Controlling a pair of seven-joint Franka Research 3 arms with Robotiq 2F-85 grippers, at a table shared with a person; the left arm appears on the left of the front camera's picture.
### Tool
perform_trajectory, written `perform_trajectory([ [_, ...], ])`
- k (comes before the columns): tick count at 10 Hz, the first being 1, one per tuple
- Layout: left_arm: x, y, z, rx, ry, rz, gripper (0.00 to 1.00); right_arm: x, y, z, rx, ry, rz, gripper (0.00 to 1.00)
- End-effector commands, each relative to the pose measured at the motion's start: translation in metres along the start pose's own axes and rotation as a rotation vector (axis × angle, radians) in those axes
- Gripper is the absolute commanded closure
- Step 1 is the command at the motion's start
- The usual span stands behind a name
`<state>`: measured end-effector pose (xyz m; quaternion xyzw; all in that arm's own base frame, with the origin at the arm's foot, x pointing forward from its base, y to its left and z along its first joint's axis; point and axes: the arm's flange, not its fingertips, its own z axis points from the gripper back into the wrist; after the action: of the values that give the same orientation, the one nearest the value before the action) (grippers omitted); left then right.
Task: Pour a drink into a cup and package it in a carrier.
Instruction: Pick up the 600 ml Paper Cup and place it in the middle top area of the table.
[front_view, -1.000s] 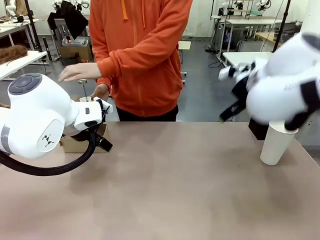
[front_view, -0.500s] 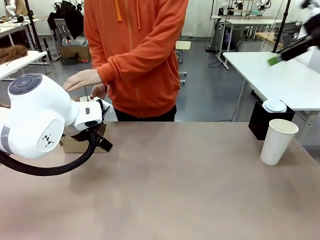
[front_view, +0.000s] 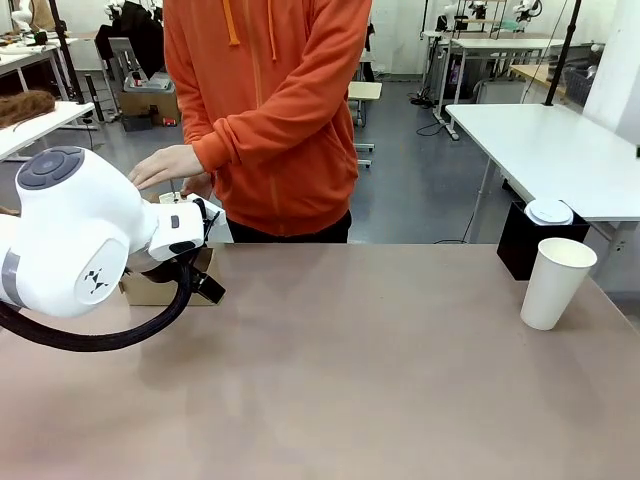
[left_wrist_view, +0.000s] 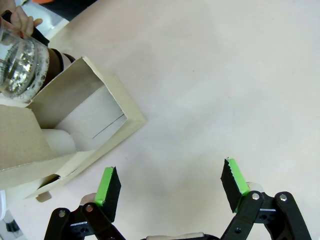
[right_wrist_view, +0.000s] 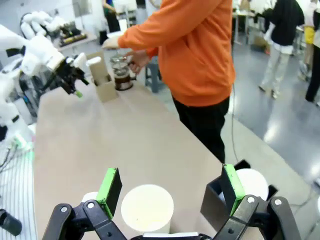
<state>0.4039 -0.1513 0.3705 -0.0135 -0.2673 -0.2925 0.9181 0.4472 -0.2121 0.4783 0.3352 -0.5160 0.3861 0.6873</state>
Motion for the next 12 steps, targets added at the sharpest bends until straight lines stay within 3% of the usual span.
perform_trajectory([
  [1, 0.000, 0.000, 0.000, -0.001, 0.000, 0.000, 0.00, -0.045, -0.025, -0.004, 0.062, -0.065, 0.006, 0.00],
  [4, 0.000, 0.000, 0.000, -0.001, 0.000, 0.000, 0.00, -0.088, -0.030, -0.001, 0.074, -0.152, 0.004, 0.00],
  [5, 0.000, 0.000, 0.000, -0.001, 0.000, 0.000, 0.00, -0.090, -0.029, 0.000, 0.055, -0.169, 0.011, 0.00],
  [6, 0.000, 0.000, 0.000, -0.001, 0.000, 0.000, 0.00, -0.086, -0.033, 0.005, 0.018, -0.209, -0.070, 0.00],
  [7, 0.000, 0.000, 0.000, -0.001, 0.000, 0.000, 0.00, -0.102, -0.023, -0.004, 0.071, -0.134, -0.026, 0.00],
  [9, 0.000, 0.000, 0.000, -0.001, 0.000, 0.000, 0.00, -0.102, -0.023, -0.004, 0.071, -0.134, -0.026, 0.00],
  [10, 0.000, 0.000, 0.000, -0.001, 0.000, 0.000, 0.00, -0.101, -0.026, -0.001, 0.054, -0.153, -0.036, 0.00],
  [12, 0.000, 0.000, 0.000, -0.001, 0.000, 0.000, 0.00, -0.134, -0.026, -0.029, 0.061, -0.236, -0.039, 0.00],
])
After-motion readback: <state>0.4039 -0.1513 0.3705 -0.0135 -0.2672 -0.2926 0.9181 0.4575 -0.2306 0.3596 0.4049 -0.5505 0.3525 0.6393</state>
